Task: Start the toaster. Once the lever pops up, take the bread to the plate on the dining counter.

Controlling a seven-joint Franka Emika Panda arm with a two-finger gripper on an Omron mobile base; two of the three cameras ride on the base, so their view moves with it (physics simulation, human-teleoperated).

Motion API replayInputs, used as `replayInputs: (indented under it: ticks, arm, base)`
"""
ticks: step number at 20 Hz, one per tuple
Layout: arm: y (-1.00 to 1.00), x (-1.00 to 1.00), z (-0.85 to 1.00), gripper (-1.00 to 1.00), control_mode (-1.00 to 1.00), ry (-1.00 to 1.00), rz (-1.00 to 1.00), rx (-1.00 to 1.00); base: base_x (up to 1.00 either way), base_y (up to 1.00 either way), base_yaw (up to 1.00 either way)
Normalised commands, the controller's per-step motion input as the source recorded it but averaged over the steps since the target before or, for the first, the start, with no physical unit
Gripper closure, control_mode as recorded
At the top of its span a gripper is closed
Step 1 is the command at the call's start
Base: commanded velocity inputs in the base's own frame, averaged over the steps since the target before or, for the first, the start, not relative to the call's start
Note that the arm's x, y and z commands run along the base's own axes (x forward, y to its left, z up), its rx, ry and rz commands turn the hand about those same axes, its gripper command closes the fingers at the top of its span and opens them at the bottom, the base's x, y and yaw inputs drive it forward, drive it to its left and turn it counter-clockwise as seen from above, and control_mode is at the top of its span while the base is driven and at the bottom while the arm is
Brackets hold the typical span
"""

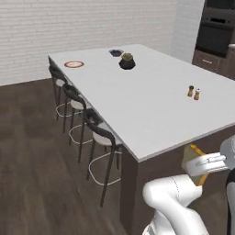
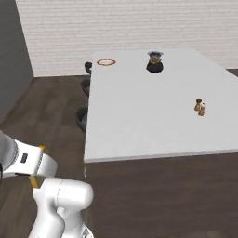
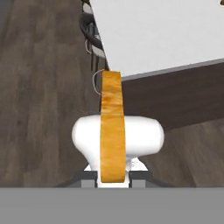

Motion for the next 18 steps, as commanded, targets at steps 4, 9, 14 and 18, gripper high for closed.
replayInputs:
  ticks: [4, 9, 14, 18]
  arm:
    - [0.0, 0.0, 0.0, 1.0, 1.0, 0.0, 0.0, 0.0]
    - [0.0, 0.0, 0.0, 1.0, 1.0, 0.0, 0.0, 0.0]
    - [0.0, 0.0, 0.0, 1.0, 1.0, 0.0, 0.0, 0.0]
    - [0.0, 0.0, 0.0, 1.0, 1.0, 0.0, 0.0, 0.0]
  base:
    - [0.53, 1.0, -0.01]
    - [0.47, 1.0, -0.07]
    - [0.47, 1.0, -0.11]
    - [0.95, 1.0, -0.24]
